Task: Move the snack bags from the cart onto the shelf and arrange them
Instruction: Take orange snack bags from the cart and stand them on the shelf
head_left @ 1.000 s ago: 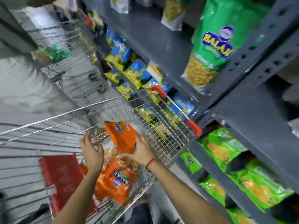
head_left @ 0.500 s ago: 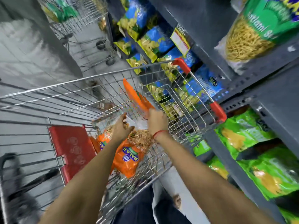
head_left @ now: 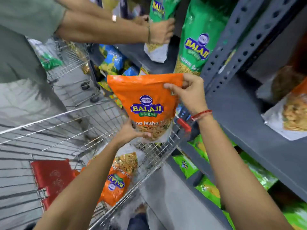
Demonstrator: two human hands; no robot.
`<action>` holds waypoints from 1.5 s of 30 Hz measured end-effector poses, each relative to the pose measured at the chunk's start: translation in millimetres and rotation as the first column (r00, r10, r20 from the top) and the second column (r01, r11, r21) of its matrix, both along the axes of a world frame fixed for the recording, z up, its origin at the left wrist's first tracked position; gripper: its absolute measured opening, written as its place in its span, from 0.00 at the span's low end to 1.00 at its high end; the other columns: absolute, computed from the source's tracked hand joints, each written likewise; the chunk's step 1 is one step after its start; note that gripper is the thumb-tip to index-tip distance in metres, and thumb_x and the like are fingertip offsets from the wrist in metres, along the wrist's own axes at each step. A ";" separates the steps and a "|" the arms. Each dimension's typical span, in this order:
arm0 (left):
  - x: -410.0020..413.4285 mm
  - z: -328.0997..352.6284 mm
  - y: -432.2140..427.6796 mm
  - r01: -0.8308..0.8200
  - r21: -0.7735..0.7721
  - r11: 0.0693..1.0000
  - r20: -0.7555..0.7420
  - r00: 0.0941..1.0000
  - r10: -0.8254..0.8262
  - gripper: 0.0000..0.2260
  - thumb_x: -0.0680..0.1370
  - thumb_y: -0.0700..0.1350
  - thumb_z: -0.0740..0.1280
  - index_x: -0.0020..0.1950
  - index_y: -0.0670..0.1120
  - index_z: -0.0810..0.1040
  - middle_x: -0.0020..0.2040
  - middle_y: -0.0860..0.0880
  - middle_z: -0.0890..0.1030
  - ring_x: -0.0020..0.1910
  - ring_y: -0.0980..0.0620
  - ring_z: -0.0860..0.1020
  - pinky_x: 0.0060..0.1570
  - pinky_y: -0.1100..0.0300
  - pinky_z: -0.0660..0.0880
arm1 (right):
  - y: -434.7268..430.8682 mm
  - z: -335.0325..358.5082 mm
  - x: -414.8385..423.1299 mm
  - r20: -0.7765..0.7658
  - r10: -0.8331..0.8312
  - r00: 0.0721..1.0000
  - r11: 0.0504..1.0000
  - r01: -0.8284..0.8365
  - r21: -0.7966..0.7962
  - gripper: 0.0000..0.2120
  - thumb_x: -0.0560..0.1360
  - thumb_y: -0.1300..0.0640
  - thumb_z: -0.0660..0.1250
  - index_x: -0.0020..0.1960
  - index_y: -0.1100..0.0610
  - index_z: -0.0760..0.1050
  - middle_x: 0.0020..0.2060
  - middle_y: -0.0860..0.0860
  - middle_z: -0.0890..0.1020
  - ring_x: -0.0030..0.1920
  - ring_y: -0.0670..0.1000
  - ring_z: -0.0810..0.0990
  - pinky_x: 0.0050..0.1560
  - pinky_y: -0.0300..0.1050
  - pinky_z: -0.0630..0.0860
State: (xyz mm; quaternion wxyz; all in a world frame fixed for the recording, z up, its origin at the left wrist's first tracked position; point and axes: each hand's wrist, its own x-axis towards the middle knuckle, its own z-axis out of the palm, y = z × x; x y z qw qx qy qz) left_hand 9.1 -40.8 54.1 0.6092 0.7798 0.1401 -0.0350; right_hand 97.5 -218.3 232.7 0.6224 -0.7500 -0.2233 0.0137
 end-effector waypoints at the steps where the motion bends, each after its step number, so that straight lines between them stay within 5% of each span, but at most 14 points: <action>1: 4.8 13.0 -12.2 -0.003 0.008 1.000 0.034 0.999 0.003 0.42 0.54 0.57 0.81 0.61 0.41 0.71 0.53 0.38 0.80 0.53 0.52 0.80 0.53 0.51 0.78 | -11.4 10.8 -1.5 0.006 -0.037 0.999 0.998 0.037 0.051 0.09 0.66 0.67 0.74 0.38 0.55 0.78 0.27 0.41 0.82 0.30 0.37 0.80 0.33 0.33 0.77; 3: 13.4 39.5 -40.8 -0.047 -0.041 0.998 0.108 0.993 0.051 0.33 0.55 0.52 0.81 0.55 0.44 0.74 0.45 0.41 0.82 0.47 0.54 0.82 0.41 0.59 0.79 | -37.8 30.6 -2.3 -0.016 -0.117 0.993 0.976 0.118 0.183 0.07 0.68 0.65 0.73 0.41 0.56 0.78 0.26 0.42 0.82 0.30 0.40 0.79 0.34 0.37 0.78; 5: 22.3 63.0 -68.8 -0.064 -0.106 0.992 0.167 0.983 0.082 0.26 0.58 0.45 0.81 0.50 0.54 0.73 0.44 0.55 0.83 0.45 0.58 0.81 0.41 0.65 0.78 | -65.7 46.8 -1.6 -0.068 -0.154 0.986 0.939 0.168 0.301 0.08 0.69 0.65 0.72 0.47 0.59 0.77 0.30 0.44 0.84 0.33 0.41 0.81 0.37 0.38 0.79; 8: 39.0 94.3 -117.2 0.002 -0.128 0.992 0.254 0.967 0.031 0.24 0.61 0.38 0.79 0.48 0.55 0.74 0.42 0.58 0.84 0.41 0.62 0.82 0.38 0.66 0.77 | -127.5 57.4 -6.6 -0.055 -0.187 0.981 0.925 0.195 0.327 0.20 0.68 0.65 0.73 0.58 0.59 0.72 0.49 0.55 0.83 0.50 0.49 0.80 0.53 0.45 0.78; 12: 58.6 127.2 -189.0 0.109 -0.130 0.985 0.318 0.946 -0.063 0.21 0.62 0.35 0.78 0.41 0.53 0.71 0.33 0.53 0.80 0.37 0.62 0.81 0.29 0.66 0.75 | -226.4 16.1 -31.1 -0.103 -0.235 0.967 0.968 0.242 0.065 0.39 0.65 0.67 0.74 0.70 0.55 0.61 0.64 0.54 0.73 0.68 0.55 0.70 0.64 0.51 0.70; 15: 71.8 140.1 -248.6 0.253 -0.127 0.959 0.326 0.924 -0.201 0.20 0.59 0.40 0.80 0.45 0.48 0.76 0.33 0.50 0.81 0.37 0.62 0.81 0.37 0.65 0.79 | -283.5 -26.1 -54.6 -0.176 -0.213 0.961 0.970 0.186 -0.159 0.51 0.60 0.60 0.79 0.74 0.52 0.52 0.71 0.52 0.66 0.70 0.53 0.67 0.68 0.52 0.67; 17: 78.8 144.0 -290.4 0.353 -0.121 0.928 0.316 0.900 -0.301 0.27 0.53 0.47 0.81 0.49 0.46 0.77 0.42 0.49 0.84 0.44 0.55 0.83 0.44 0.60 0.80 | -315.0 -44.3 -64.4 -0.169 -0.360 0.918 0.924 0.326 -0.199 0.55 0.58 0.53 0.81 0.74 0.53 0.50 0.69 0.51 0.68 0.67 0.52 0.68 0.65 0.50 0.69; 22: 92.2 148.3 -393.0 0.483 -0.014 0.876 0.334 0.828 -0.451 0.27 0.54 0.47 0.83 0.47 0.55 0.75 0.46 0.54 0.83 0.44 0.63 0.81 0.42 0.66 0.78 | -401.9 -52.3 -77.0 -0.137 -0.556 0.820 0.831 0.546 -0.108 0.46 0.50 0.41 0.81 0.63 0.37 0.63 0.60 0.41 0.76 0.63 0.48 0.75 0.62 0.48 0.73; 25: 100.1 149.7 -454.0 0.545 -0.006 0.838 0.341 0.789 -0.511 0.32 0.52 0.52 0.82 0.53 0.52 0.76 0.50 0.52 0.84 0.49 0.57 0.82 0.46 0.61 0.79 | -457.5 -52.6 -76.9 -0.131 -0.627 0.768 0.778 0.627 -0.050 0.44 0.48 0.47 0.83 0.60 0.44 0.69 0.58 0.46 0.80 0.59 0.47 0.78 0.60 0.48 0.76; 28: 106.9 147.0 -503.0 0.596 -0.011 0.803 0.352 0.754 -0.554 0.33 0.56 0.50 0.82 0.58 0.51 0.74 0.51 0.55 0.82 0.49 0.62 0.80 0.44 0.68 0.78 | -504.7 -55.3 -74.1 -0.152 -0.659 0.737 0.751 0.655 -0.078 0.44 0.47 0.47 0.83 0.60 0.46 0.69 0.58 0.48 0.80 0.59 0.48 0.79 0.57 0.44 0.78; 33: 118.0 95.5 -539.3 0.724 -0.038 0.689 0.242 0.676 -0.696 0.26 0.65 0.36 0.77 0.58 0.50 0.73 0.55 0.49 0.81 0.53 0.53 0.79 0.48 0.65 0.77 | -557.1 -79.6 -74.5 -0.221 -0.695 0.684 0.718 0.680 -0.152 0.47 0.52 0.51 0.83 0.67 0.50 0.65 0.63 0.51 0.76 0.63 0.51 0.74 0.66 0.57 0.71; 38: 123.4 59.9 -556.6 0.652 0.058 0.756 0.222 0.730 -0.646 0.20 0.67 0.39 0.76 0.57 0.41 0.76 0.54 0.43 0.83 0.52 0.47 0.81 0.53 0.51 0.78 | -584.8 -79.6 -55.6 -0.232 -0.697 0.678 0.717 0.654 -0.241 0.48 0.53 0.50 0.82 0.68 0.48 0.62 0.64 0.49 0.75 0.65 0.52 0.72 0.67 0.59 0.69; 45: 136.2 64.8 -580.0 0.646 0.124 0.753 0.218 0.723 -0.656 0.21 0.69 0.39 0.74 0.60 0.40 0.75 0.57 0.43 0.82 0.54 0.50 0.81 0.57 0.55 0.77 | -601.6 -84.1 -37.4 -0.254 -0.706 0.661 0.708 0.663 -0.242 0.44 0.59 0.59 0.80 0.69 0.52 0.61 0.64 0.53 0.74 0.65 0.55 0.72 0.67 0.61 0.68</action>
